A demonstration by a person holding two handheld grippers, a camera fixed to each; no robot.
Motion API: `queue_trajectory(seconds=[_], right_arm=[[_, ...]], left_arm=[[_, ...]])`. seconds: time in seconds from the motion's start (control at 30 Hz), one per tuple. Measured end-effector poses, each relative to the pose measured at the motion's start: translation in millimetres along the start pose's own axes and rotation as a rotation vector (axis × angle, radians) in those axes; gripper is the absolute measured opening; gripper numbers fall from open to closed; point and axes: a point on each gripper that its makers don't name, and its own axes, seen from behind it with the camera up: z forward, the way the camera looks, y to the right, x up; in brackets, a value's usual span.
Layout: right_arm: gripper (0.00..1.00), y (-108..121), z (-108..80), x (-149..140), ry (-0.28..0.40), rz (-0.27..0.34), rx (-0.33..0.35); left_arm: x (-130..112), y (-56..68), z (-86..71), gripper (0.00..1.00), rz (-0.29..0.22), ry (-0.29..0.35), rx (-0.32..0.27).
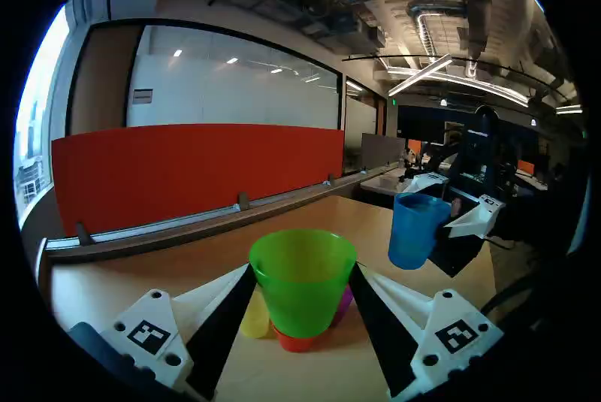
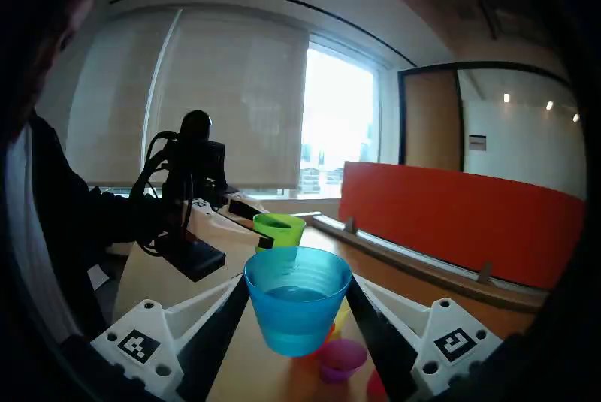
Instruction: Pour water
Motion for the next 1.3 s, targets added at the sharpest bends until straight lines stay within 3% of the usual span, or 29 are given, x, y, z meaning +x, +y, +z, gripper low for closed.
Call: queue_trajectory(seconds=[0.17, 0.87, 1.3], right_arm=[[0.91, -3, 1.8, 3, -0.003, -0.012, 0.008], [0.91, -7, 16.5, 29, -0.024, -0.065, 0.038], [0.91, -4, 21.2, 45, -0.037, -0.109, 0.049]], left_arm=[[0, 1.7, -4.6, 0.86, -0.011, 0.014, 0.001], [15, -10.8, -29.6, 0.86, -0.045, 0.030, 0.036], [16, -3.5, -35.0, 0.86, -0.038, 0.022, 0.018]])
